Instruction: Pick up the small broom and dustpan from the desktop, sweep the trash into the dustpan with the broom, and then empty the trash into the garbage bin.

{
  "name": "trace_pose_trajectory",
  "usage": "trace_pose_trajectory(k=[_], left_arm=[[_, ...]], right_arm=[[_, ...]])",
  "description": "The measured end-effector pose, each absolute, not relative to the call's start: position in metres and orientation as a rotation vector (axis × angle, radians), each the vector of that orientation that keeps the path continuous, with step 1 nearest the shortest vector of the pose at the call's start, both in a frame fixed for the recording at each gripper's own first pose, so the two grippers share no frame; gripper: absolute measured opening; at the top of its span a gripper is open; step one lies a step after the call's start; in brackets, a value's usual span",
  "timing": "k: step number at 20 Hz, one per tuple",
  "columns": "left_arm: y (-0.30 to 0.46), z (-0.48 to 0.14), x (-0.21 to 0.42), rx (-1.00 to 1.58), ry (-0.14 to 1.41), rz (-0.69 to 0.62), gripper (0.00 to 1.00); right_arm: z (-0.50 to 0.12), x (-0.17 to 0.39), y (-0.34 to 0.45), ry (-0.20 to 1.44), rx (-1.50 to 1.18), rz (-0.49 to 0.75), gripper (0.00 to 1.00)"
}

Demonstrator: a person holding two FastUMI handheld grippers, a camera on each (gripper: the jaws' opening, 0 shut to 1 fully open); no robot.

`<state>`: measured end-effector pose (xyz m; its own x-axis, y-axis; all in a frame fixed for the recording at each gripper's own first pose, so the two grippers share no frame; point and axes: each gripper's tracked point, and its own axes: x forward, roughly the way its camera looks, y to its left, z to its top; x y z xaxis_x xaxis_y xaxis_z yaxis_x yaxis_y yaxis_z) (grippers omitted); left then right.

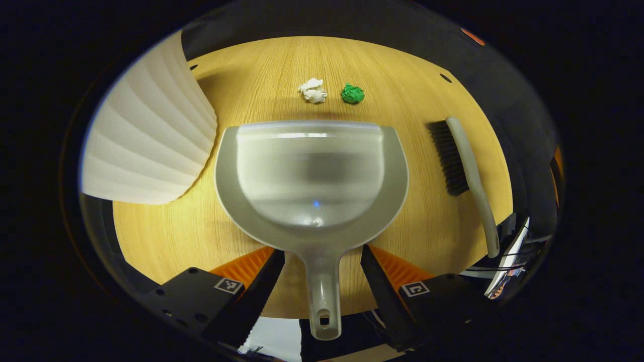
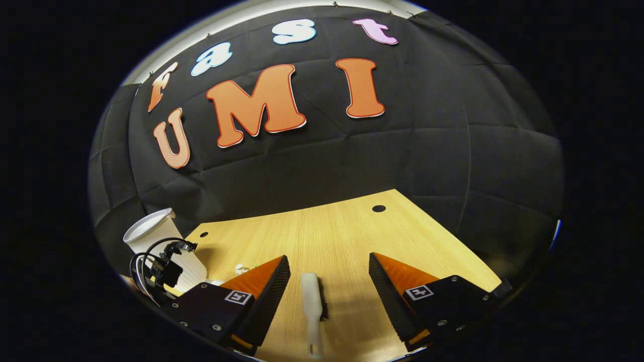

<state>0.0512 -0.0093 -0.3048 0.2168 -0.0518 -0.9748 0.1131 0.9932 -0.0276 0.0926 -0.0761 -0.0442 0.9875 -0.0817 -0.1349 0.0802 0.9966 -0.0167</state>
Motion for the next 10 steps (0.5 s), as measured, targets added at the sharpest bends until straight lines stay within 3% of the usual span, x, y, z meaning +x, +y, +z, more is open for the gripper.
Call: trace_pose_trajectory(k=[4, 5, 6, 10], left_arm=[[-0.006, -0.310, 0.048, 0.035, 1.405, -0.066, 0.94], [-0.006, -0.312, 0.050, 0.035, 1.410, -0.063, 0.80], [-0.006, -0.312, 0.050, 0.041, 1.415, -0.065, 0.74], [-0.008, -0.315, 0.049, 0.037, 1.440, -0.062, 0.61]], right_arm=[[-0.046, 0.097, -0.081, 0.146, -0.007, -0.075, 0.94], [-0.047, 0.098, -0.081, 0.151, -0.005, -0.071, 0.94], [-0.048, 0.099, -0.081, 0.156, 0.000, -0.063, 0.94], [-0.066, 0.103, -0.081, 0.230, 0.025, -0.038, 0.94]])
